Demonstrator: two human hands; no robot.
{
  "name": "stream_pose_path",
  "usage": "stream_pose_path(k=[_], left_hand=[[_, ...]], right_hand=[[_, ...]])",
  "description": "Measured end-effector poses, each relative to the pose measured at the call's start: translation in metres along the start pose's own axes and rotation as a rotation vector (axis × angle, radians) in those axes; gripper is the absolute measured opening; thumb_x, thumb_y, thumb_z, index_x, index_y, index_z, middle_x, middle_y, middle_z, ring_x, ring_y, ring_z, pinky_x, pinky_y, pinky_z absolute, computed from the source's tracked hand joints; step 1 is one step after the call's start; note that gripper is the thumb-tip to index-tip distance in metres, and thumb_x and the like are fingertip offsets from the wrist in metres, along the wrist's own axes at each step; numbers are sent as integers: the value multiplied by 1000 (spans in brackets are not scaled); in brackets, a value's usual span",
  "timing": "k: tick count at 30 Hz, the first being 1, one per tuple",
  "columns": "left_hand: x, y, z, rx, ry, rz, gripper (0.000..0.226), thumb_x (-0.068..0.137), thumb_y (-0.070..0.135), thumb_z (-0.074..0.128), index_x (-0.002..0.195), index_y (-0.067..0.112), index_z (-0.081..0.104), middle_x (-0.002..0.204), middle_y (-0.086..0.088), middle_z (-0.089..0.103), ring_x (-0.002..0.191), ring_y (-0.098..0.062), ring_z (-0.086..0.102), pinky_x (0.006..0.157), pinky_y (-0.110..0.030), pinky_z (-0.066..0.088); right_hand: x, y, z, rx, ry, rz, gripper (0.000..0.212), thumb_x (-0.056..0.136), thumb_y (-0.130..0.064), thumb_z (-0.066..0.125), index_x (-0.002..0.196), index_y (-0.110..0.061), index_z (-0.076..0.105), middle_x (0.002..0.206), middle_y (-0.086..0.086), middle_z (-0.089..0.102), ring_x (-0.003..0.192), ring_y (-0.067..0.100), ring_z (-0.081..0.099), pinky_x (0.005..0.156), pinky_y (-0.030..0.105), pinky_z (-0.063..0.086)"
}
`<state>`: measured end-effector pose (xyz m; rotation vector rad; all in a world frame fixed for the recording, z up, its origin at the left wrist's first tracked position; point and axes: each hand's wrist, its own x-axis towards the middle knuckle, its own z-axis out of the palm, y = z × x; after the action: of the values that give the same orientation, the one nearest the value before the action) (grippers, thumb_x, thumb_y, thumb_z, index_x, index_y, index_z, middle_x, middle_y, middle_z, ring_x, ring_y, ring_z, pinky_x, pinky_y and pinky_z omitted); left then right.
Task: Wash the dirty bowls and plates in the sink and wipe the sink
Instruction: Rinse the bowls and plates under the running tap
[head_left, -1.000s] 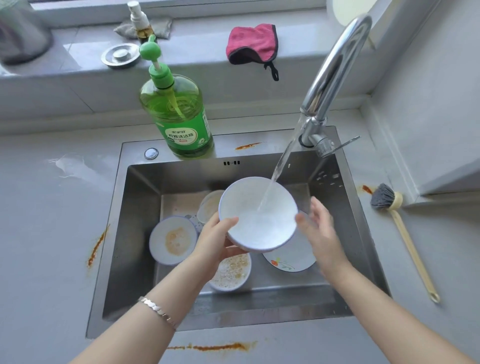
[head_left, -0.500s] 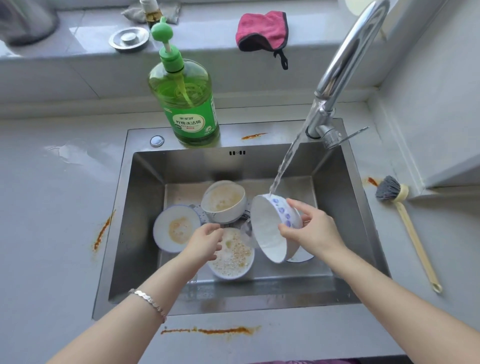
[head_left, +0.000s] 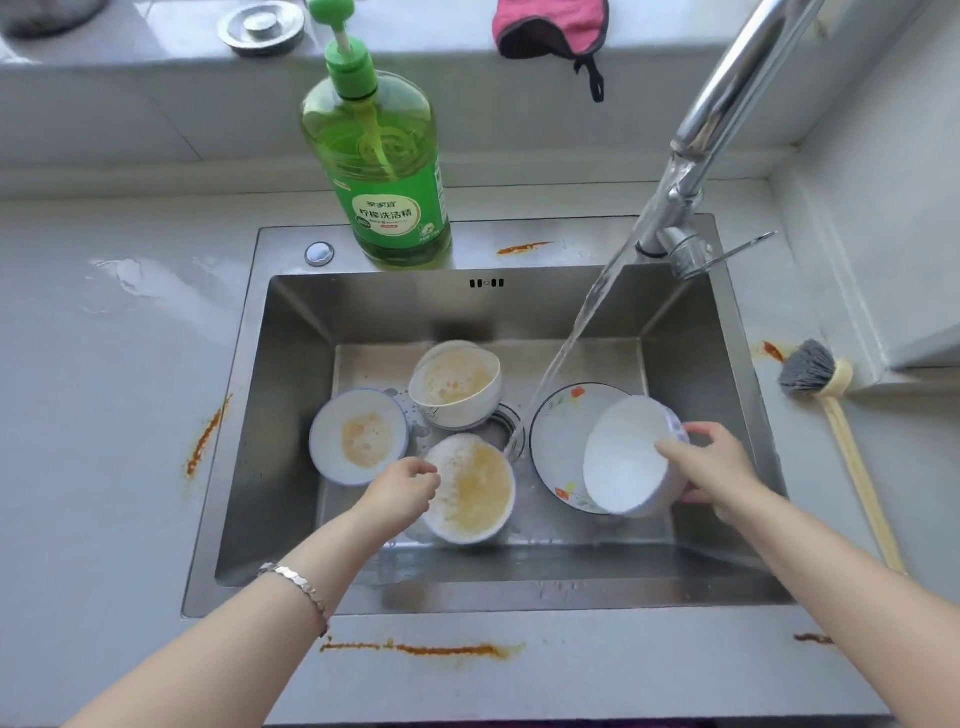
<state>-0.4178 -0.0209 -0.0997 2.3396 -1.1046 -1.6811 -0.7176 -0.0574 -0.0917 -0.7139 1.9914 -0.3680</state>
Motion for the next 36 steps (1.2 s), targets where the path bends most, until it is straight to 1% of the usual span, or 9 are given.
stream_pose_path(k=[5,14,19,21,26,29,31,34,36], left_hand=[[12,-3,1,38,35,-3,35,94,20,43,128,11,51,101,-4,59,93,-18,58,91,-34,48],[14,-6,4,-91,80,-4,23,94,14,46,115,14,55,99,-7,63,87,-16,61,86,-34,47],[16,-8,2,-120,79,-20,20,95,12,46,112,14,56,98,-7,65,87,-18,62,76,-34,49],[16,-9,0,-141,82,-24,20,95,11,46,112,12,56,96,-8,65,88,-19,62,72,-30,48],[14,-14,-9,-169,72,-45,21,95,10,46,114,10,55,99,-11,64,91,-23,61,78,-34,47],[12,-25,-16,-169,57,-62,23,94,11,47,115,11,56,102,-11,65,93,-23,62,80,-35,47],[12,-33,-22,-169,53,-61,22,93,11,47,113,13,56,100,-9,65,93,-22,63,81,-35,48],[14,-41,-30,-195,68,-43,19,92,9,47,108,13,57,96,-8,65,88,-21,63,78,-33,46],[16,-46,-34,-205,77,-19,18,93,8,47,107,12,57,95,-9,66,84,-20,63,77,-32,44]], right_hand=[[58,27,20,338,-71,203,48,83,-7,51,129,-3,39,127,19,48,109,42,51,57,41,54],[74,41,52,429,-104,201,41,87,7,36,124,-2,51,110,15,54,96,32,53,76,42,52],[81,57,53,370,-38,191,42,91,12,38,130,2,49,126,15,54,118,36,50,94,43,46],[81,60,55,282,1,152,38,89,10,42,125,3,53,126,17,57,116,36,52,95,43,46],[48,51,71,-403,167,-208,47,88,-24,60,131,-9,47,122,14,52,117,31,42,95,34,35],[21,36,102,-503,-126,-341,45,90,-30,57,129,-11,48,107,6,56,105,22,52,87,28,37],[13,26,127,-608,-352,-194,49,92,-36,53,131,-7,44,111,10,59,103,26,58,87,29,42],[14,19,159,-617,-545,81,48,95,-40,47,123,-2,43,95,15,61,75,28,63,70,31,51],[19,24,176,-434,-592,202,41,96,-33,47,127,-6,41,115,16,59,74,26,64,71,33,56]])
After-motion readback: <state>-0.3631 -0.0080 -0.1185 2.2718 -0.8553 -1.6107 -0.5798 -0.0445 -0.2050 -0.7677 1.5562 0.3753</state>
